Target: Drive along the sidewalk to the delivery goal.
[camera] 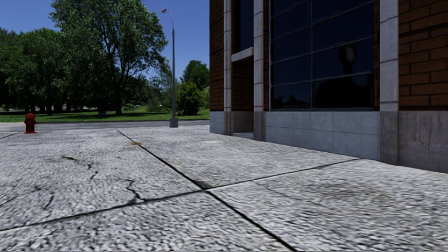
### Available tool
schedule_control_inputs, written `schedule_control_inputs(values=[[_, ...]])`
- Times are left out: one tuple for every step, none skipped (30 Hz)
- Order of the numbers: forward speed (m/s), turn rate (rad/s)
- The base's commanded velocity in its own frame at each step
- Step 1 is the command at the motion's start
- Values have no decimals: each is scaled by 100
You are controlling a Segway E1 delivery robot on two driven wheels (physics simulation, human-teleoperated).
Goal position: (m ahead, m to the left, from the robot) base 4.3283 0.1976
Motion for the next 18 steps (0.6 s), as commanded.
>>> schedule_control_inputs(values=[[200,0],[200,0],[200,0],[200,0],[200,0],[200,0],[200,0],[200,0],[200,0],[200,0],[200,0],[200,0],[200,0],[200,0],[200,0],[200,0],[200,0],[200,0]])
